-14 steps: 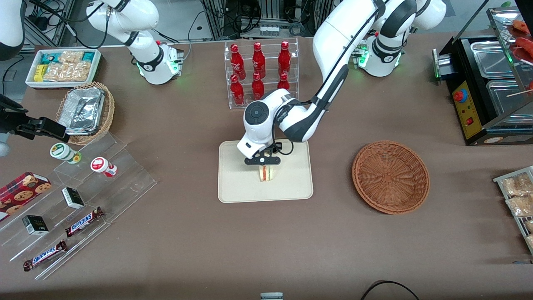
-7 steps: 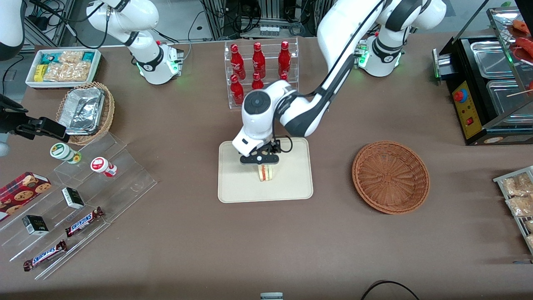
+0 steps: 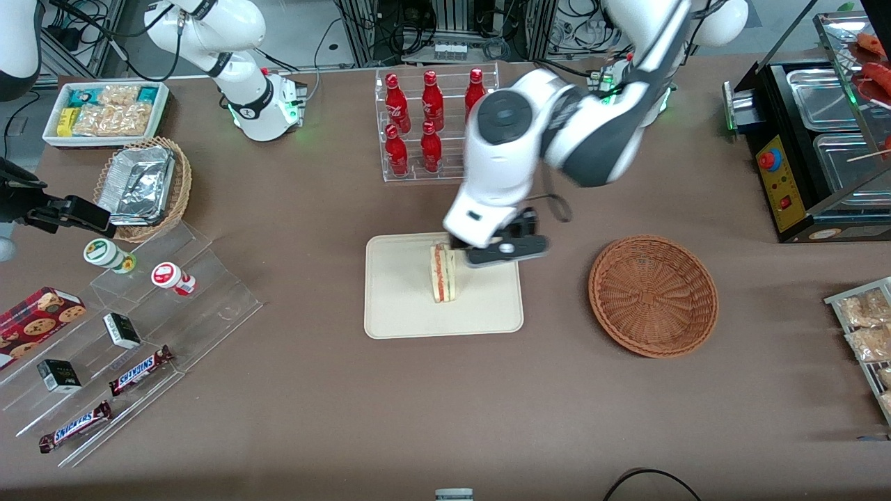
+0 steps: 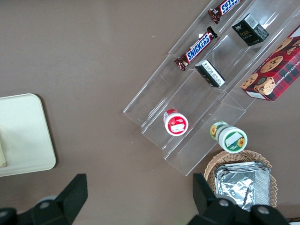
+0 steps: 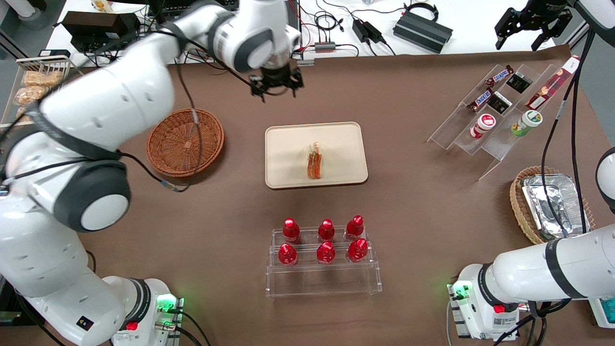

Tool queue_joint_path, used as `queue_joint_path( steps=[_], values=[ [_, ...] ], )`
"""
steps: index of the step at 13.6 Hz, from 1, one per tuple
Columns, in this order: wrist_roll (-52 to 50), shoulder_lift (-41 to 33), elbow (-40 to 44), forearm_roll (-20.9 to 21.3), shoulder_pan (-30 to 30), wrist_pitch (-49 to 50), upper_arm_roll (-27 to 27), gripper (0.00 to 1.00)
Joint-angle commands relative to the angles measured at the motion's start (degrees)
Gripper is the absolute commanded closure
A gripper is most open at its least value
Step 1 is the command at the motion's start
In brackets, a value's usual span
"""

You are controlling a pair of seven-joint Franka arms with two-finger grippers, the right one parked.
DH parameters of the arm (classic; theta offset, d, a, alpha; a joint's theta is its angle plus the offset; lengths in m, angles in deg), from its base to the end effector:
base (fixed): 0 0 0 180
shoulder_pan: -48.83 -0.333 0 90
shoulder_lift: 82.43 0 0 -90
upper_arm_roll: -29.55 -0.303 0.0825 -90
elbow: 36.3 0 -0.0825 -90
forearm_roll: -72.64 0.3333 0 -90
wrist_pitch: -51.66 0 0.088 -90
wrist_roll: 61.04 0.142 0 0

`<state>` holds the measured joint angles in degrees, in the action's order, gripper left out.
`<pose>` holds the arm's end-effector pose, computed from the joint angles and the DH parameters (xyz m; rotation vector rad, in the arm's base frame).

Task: Place sandwich from basket to tray

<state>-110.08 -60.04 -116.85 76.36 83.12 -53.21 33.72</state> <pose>0.5002 -0.3793 0.4491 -3.1270 -0.2744 -0.0778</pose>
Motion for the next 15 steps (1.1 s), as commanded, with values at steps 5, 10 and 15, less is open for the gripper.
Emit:
queue_joint_path(
  steps=[5, 10, 15],
  values=[
    [20.96, -17.61, -12.24, -4.42, -15.28, 8.27, 0.40, 0.00],
    [35.47, -25.54, -17.27, -4.42, -24.68, 13.62, 0.22, 0.00],
    [44.11, -30.11, -19.55, -4.69, -32.08, 15.74, 0.14, 0.00]
  ],
)
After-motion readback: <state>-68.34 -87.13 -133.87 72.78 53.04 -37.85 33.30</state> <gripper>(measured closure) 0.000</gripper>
